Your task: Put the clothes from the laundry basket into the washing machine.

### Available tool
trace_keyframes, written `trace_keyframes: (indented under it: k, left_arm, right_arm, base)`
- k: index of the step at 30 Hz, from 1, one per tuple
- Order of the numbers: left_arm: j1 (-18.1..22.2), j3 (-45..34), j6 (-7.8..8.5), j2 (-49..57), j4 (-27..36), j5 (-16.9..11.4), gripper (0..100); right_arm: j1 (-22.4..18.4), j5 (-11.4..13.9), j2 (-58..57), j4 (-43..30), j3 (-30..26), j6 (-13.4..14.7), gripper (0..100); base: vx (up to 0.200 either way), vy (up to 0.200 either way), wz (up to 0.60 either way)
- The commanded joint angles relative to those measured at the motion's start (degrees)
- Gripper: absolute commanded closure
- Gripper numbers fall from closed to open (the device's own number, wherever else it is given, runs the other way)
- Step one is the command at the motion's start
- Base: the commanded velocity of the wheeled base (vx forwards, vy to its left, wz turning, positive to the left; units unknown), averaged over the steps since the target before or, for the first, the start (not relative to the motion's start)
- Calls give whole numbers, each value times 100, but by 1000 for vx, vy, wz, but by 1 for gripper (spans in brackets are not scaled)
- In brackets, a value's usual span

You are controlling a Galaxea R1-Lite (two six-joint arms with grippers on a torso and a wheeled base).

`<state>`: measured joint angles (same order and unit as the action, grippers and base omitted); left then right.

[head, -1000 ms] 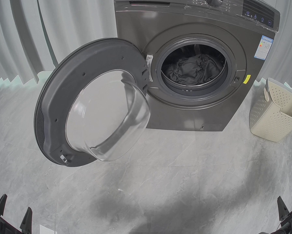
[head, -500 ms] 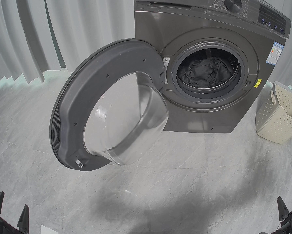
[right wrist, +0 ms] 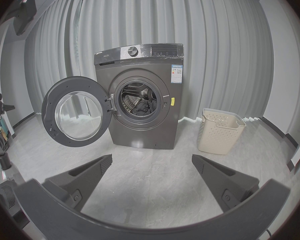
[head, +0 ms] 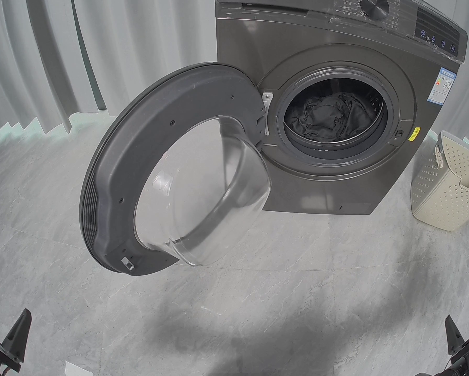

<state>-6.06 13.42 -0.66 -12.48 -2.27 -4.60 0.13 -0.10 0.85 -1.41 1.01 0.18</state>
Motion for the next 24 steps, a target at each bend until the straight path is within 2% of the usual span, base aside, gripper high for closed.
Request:
trace_keyframes:
  k: [1,7,24]
  left_arm:
    - [-264,90,-13,-1063,-388,-41,0]
    - [-273,20,39,-1608,-749,-68,0]
    - [-335,-6,48,-1626,-766,-156,0]
  right_arm:
    - [4,1,-85,1,-40,-9,0]
    - [4,10,-85,1,-40,-9,0]
    - [13,10,-85,1,-40,-9,0]
  base:
    - [0,0,0]
    - [0,0,0]
    - [0,0,0]
